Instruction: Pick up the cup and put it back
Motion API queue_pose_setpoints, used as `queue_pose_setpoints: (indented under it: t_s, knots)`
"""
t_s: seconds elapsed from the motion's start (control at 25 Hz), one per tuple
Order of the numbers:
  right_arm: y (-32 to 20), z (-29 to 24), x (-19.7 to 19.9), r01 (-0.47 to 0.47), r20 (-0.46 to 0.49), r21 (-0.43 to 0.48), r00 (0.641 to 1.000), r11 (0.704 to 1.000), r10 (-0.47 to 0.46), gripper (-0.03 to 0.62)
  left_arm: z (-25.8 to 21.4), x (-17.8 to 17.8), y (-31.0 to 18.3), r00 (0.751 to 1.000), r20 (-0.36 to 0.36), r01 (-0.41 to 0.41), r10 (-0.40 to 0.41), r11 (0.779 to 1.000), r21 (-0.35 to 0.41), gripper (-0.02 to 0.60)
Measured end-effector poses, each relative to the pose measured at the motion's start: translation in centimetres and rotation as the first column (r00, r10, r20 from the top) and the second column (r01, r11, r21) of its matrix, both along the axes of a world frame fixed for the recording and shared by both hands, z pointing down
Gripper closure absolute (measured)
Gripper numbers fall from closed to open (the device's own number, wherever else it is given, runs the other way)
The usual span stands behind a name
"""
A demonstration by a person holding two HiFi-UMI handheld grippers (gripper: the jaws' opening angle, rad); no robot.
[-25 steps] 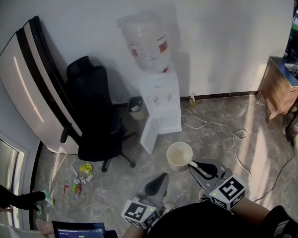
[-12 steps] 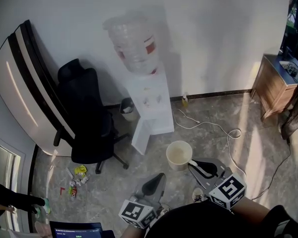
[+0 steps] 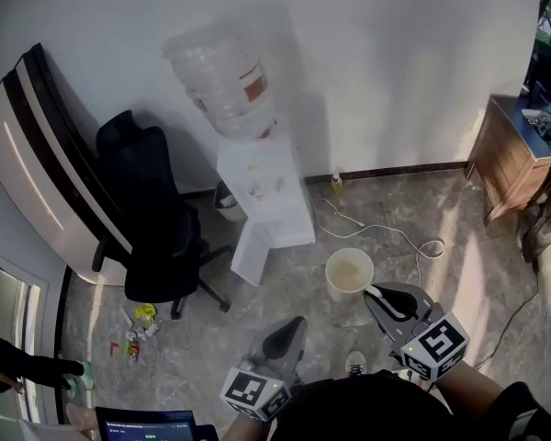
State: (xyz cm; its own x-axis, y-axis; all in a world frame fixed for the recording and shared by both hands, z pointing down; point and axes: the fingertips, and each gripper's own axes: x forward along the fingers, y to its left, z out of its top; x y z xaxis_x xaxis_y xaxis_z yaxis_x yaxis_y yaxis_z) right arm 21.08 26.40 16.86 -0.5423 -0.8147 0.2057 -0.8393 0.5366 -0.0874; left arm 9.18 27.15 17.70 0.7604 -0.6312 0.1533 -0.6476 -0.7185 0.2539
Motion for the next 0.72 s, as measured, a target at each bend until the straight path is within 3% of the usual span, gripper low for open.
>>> queue_pose_setpoints:
  t_s: [0.16,0.36,0.72]
  knots:
    - [-1.9,0.9,3.0,-0.01,0.002,-0.026,1.0,1.0,0.011,0.546,0.6,1.9,-1.2,1.0,0.009,0.008,-0.008,1.0,-0.003,0.578]
    - [-4.9,1.5,3.8,-0.007,0.012,-0.057,1.0,0.998,0.007,0.546,1.1,1.4,-3.2,0.998,0.021,0.055,-0.054,0.998,-0.032,0.578]
    - [-13.8,1.8,-1.9,0.08,-0.012,-0.07,0.997,0.994,-0.081,0.546,2.5,-3.5,-10.8,0.991,0.016,0.133,-0.133,0.99,-0.037,0.578]
